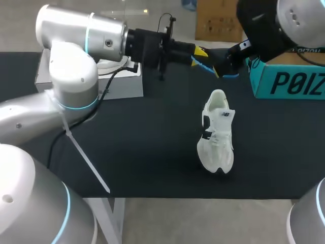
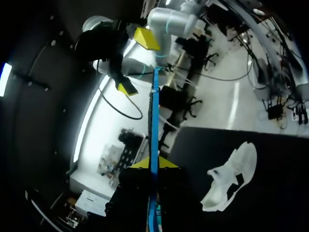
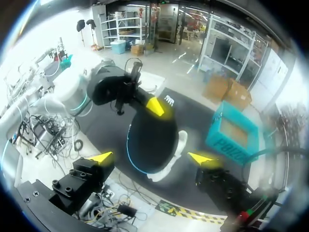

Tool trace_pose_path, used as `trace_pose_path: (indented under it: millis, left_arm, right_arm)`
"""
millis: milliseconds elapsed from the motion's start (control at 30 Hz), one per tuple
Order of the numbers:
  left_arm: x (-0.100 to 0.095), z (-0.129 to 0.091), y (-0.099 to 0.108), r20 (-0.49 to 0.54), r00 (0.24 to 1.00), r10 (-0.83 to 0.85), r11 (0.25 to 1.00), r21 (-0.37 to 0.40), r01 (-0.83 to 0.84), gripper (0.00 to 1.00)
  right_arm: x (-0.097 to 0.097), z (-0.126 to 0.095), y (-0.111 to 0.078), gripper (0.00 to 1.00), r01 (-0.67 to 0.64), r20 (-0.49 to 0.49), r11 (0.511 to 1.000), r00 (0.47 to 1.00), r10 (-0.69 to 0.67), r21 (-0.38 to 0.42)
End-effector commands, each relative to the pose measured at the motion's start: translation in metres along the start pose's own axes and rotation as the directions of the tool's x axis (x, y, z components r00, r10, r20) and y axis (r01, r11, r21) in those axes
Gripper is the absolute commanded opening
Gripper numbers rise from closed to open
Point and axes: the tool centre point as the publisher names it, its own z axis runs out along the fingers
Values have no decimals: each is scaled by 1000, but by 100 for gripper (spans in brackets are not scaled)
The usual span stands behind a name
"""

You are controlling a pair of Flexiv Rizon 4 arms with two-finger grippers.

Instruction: Take the shoe out of the shoebox, open the shoe tongue, remove and reinsert the insole, then place the shoe into the shoebox

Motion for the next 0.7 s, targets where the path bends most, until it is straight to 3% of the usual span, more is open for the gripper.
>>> trace_pose_path:
  millis: [33,200,567,700]
  left_arm:
    - [3,3,-14,-143,924,355,930,-47,-364,0]
    - [16,15,-28,-131,859,495,866,-13,-500,0]
    - [24,9,-31,-14,772,635,771,-43,-635,0]
    - [29,9,-23,16,779,627,779,-34,-626,0]
  right_arm:
    - [0,2,3,100,-1,0,1000,1000,1,5]
    - [0,2,3,100,-1,0,1000,1000,1,5]
    - [0,2,3,100,-1,0,1000,1000,1,5]
    - [0,2,3,100,-1,0,1000,1000,1,5]
